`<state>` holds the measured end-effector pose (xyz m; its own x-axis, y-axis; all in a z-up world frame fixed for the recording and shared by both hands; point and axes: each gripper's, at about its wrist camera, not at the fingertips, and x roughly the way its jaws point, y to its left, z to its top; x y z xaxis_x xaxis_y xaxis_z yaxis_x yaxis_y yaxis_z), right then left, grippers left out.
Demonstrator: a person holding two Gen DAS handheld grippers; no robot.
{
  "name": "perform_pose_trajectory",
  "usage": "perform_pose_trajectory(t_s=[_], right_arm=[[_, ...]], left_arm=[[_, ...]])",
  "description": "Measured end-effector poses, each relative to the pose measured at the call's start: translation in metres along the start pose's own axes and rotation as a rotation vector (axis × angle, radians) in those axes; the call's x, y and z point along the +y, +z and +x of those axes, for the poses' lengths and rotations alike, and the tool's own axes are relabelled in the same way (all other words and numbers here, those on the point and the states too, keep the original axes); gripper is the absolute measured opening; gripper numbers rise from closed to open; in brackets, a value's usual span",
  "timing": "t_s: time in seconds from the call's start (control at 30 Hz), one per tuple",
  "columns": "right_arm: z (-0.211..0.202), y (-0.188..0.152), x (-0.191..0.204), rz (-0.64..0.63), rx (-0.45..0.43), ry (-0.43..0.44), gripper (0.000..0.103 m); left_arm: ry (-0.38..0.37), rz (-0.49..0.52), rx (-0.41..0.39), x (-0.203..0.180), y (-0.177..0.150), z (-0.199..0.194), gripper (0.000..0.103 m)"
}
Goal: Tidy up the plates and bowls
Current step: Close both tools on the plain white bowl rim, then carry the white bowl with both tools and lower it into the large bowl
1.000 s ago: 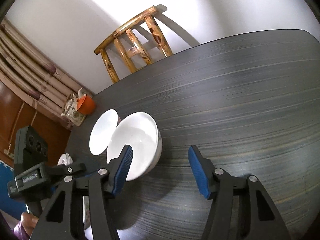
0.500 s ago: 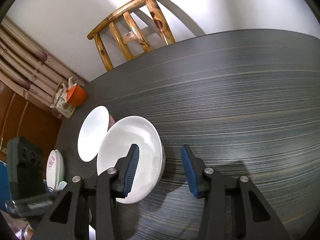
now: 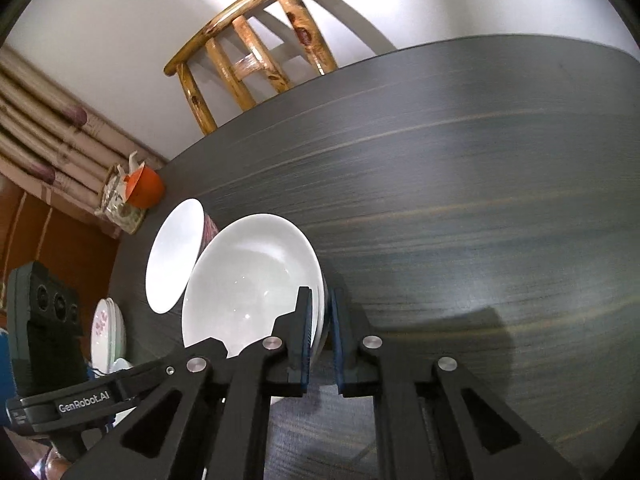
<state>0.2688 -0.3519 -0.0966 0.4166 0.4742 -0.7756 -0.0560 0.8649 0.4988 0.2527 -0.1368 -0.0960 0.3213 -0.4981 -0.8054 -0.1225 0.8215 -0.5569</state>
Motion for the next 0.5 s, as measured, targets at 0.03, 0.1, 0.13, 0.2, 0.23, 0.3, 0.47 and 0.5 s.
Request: perform_pose_trajectory(t_s=[0.03, 0.1, 0.13, 0.2, 0.23, 0.3, 0.47, 0.5], right_arm=[[-0.003, -0.003, -0.002, 0.01, -0.004, 0.001, 0.01], [-0.008, -0.011, -0.005, 0.036, -0.013, 0.011, 0.011], [-0.011, -0.015, -0.006, 0.047, -0.016, 0.018, 0.011], [-0.017, -0.021, -0.006, 0.055, -0.022, 0.019, 0.011], [-0.02, -0.025, -0.006, 0.06, -0.026, 0.022, 0.011], [-0.025, -0.031, -0.004, 0.072, -0.029, 0.031, 0.011], [-0.04, -0.046, 0.01, 0.08, -0.04, 0.056, 0.011], [-0.043, -0.048, 0.014, 0.077, -0.042, 0.064, 0.012]], left_arm=[[0.001, 0.008, -0.004, -0.001, 0.0, -0.001, 0.019], [-0.002, 0.018, -0.007, -0.004, -0.001, -0.002, 0.019], [-0.001, 0.023, -0.009, -0.005, -0.003, -0.005, 0.019], [0.003, 0.041, -0.016, -0.006, -0.007, -0.011, 0.019], [0.003, 0.048, -0.019, -0.006, -0.009, -0.014, 0.019], [0.005, 0.058, -0.024, -0.005, -0.015, -0.023, 0.019], [0.005, 0.071, -0.055, 0.004, -0.026, -0.053, 0.019], [0.006, 0.074, -0.064, 0.005, -0.028, -0.06, 0.019]])
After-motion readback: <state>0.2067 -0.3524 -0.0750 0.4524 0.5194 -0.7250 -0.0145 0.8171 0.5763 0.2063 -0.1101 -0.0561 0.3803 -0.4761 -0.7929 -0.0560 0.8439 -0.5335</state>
